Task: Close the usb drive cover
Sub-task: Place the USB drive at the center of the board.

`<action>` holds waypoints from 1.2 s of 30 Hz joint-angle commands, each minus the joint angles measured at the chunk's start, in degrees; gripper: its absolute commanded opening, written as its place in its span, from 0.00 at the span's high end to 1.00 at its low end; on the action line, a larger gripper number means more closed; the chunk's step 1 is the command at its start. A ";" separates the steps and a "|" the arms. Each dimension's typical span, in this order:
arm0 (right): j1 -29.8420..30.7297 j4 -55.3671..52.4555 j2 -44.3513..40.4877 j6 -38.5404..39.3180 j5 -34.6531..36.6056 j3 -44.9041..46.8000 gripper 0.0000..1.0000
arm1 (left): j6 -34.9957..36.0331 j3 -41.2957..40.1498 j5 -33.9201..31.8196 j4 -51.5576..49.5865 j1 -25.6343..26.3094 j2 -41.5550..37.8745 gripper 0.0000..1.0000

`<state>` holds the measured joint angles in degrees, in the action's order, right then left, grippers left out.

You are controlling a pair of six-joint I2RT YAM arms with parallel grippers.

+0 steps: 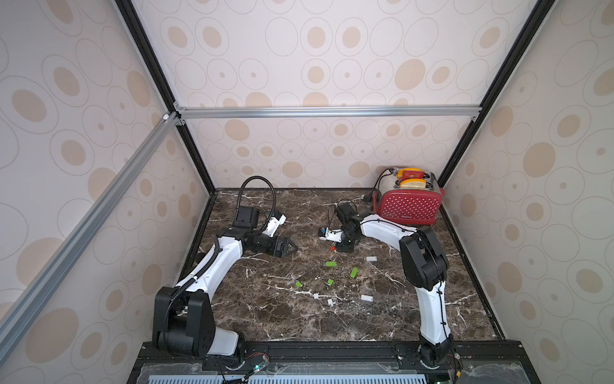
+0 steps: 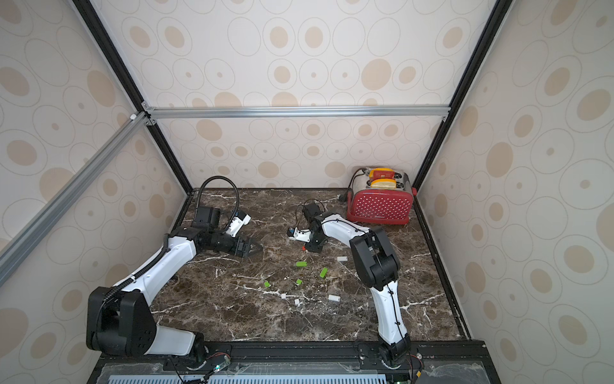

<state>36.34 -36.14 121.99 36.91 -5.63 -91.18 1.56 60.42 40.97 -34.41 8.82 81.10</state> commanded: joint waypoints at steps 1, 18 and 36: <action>0.31 -0.68 -3.52 -0.97 -1.52 1.47 0.55 | 4.98 -0.60 -1.55 -1.45 0.07 -1.09 0.07; -1.16 11.19 -27.02 -13.64 0.03 19.44 0.21 | 23.60 -11.26 -15.68 -4.11 13.62 -4.98 0.14; -3.79 19.44 -45.19 -25.71 1.67 35.44 0.15 | 22.62 -14.44 -26.87 3.52 24.38 1.92 0.36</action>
<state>33.19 -18.83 78.61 14.26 -4.34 -56.90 23.99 45.76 15.97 -32.21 32.60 82.06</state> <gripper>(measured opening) 0.851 0.645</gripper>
